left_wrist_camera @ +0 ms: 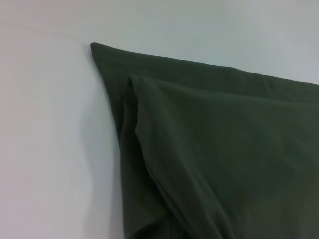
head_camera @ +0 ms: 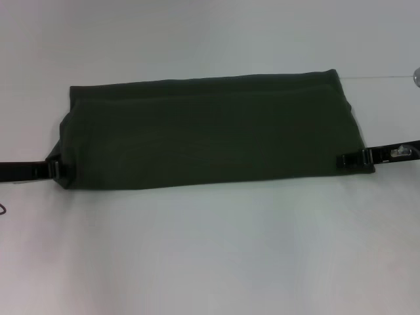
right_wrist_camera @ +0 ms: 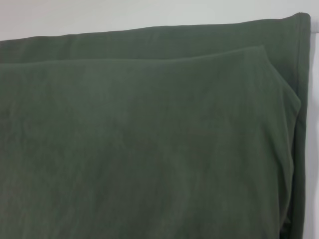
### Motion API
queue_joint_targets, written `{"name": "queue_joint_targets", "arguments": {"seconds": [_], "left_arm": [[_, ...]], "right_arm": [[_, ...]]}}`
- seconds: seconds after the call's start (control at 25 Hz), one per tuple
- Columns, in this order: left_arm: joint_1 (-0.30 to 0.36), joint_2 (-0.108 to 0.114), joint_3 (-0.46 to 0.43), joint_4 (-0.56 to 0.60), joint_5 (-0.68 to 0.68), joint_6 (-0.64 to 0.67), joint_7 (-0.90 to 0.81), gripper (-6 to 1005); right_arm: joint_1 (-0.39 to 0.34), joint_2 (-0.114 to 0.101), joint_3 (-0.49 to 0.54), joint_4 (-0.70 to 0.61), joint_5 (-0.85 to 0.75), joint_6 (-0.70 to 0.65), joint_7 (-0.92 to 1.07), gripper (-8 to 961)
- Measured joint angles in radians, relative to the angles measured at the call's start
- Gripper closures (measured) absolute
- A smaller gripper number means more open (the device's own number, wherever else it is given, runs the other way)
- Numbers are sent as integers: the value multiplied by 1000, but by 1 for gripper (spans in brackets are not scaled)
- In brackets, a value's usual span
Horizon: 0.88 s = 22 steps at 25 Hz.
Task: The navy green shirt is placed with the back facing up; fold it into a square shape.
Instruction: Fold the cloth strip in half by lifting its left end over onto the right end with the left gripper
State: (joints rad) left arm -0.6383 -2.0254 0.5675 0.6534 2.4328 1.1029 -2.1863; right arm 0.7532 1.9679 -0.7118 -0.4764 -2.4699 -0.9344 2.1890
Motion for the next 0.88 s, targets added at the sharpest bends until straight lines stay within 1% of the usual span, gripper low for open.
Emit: {"name": "queue_joint_targets", "arguments": {"seconds": [0.24, 0.48, 0.8, 0.88], "left_arm": [[-1, 1, 0, 0, 0, 0, -1, 968], [-1, 1, 0, 0, 0, 0, -1, 968], [-4, 1, 0, 1, 0, 2, -1, 961], [-4, 1, 0, 2, 0, 2, -1, 949]], "right_arm": [[-1, -1, 0, 0, 0, -2, 0, 411], [-2, -1, 0, -2, 0, -2, 0, 656], [-2, 0, -9, -2, 0, -4, -18, 660], [-2, 0, -10, -2, 1, -5, -20, 709]]}}
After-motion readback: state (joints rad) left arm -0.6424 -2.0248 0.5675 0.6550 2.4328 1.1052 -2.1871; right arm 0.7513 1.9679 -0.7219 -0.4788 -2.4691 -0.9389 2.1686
